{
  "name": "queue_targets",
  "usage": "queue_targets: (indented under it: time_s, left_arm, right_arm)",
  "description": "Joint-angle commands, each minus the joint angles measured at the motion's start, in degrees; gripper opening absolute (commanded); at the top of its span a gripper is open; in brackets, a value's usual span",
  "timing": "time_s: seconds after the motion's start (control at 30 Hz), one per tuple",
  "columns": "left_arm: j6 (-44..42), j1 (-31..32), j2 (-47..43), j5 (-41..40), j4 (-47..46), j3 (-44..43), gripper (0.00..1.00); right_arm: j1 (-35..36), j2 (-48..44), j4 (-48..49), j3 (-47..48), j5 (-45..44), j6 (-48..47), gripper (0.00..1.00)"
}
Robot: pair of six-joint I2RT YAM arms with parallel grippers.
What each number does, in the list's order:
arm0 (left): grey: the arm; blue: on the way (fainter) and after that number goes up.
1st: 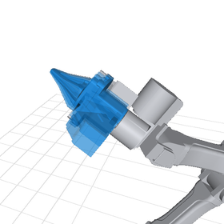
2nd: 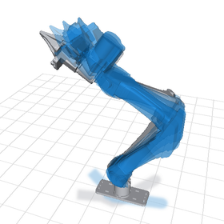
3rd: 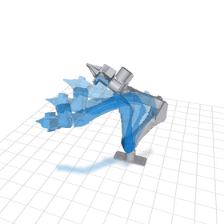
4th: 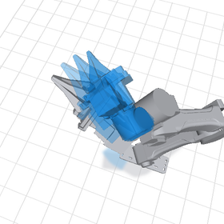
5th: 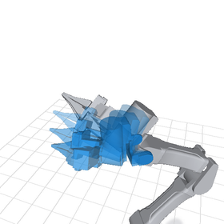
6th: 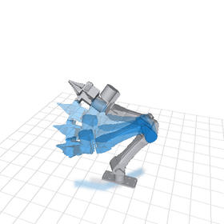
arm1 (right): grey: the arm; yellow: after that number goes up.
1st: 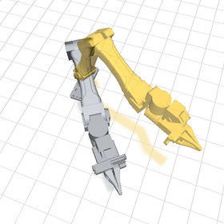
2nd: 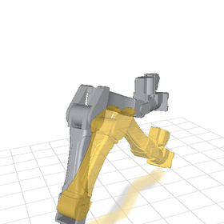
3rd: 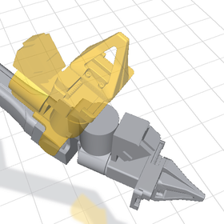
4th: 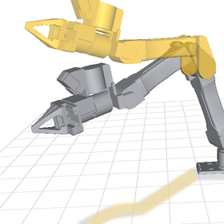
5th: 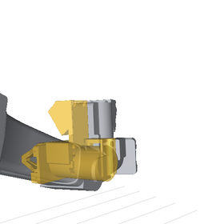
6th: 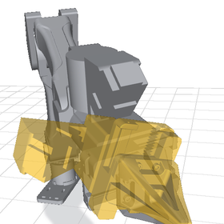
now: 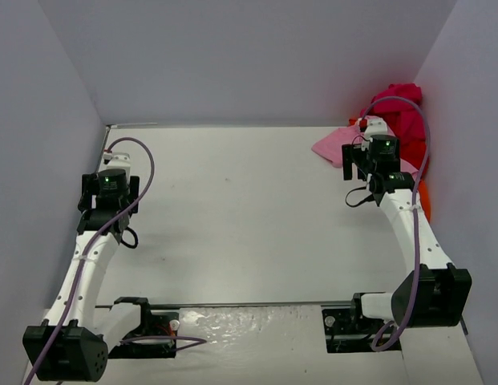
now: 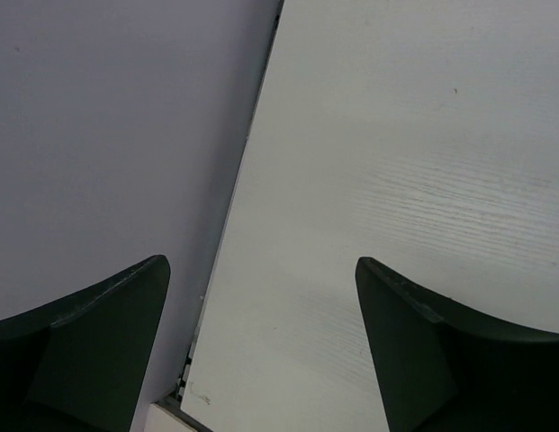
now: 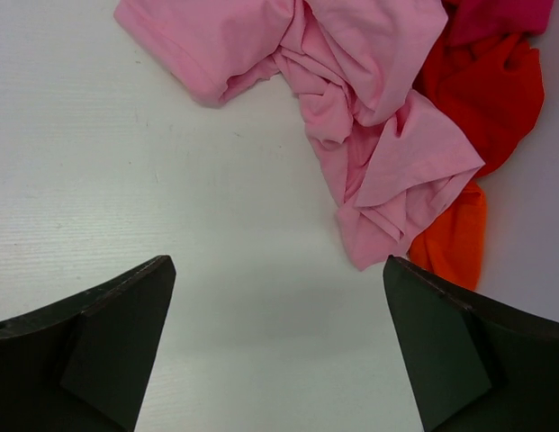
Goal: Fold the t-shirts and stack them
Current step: Grab the tshirt from the pile
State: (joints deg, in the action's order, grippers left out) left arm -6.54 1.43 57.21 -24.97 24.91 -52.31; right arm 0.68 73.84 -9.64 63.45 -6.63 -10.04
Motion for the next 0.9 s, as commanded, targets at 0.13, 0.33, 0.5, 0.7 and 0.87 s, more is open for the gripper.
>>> queue_targets:
  time_s: [0.13, 0.33, 0.5, 0.7, 0.87]
  left_arm:
    - [-5.5, 0.1, -6.5, 16.8, 3.8, -3.1, 0.97]
    - [-0.4, -1.1, -4.5, 24.9, 1.7, -5.7, 0.97]
    - [-0.5, -1.1, -2.5, 32.1, -2.1, -4.0, 0.97]
    - [-1.8, -1.1, 0.4, 33.2, -3.5, -1.5, 0.97]
    - [-1.9, -1.1, 0.6, 31.8, -4.4, -2.8, 0.97]
  right_arm:
    - [-0.4, -3.8, 4.2, 2.6, 0.3, 0.5, 1.00]
    - [-2.3, -5.2, 4.3, 5.1, -2.0, -0.6, 1.00]
    - [-3.3, -4.8, 5.9, -0.5, -0.4, 0.4, 1.00]
    - [-2.7, 7.8, 6.1, -3.4, -2.3, -1.9, 0.96]
    - [-4.7, 24.1, -2.1, 21.2, -11.5, -4.4, 0.86]
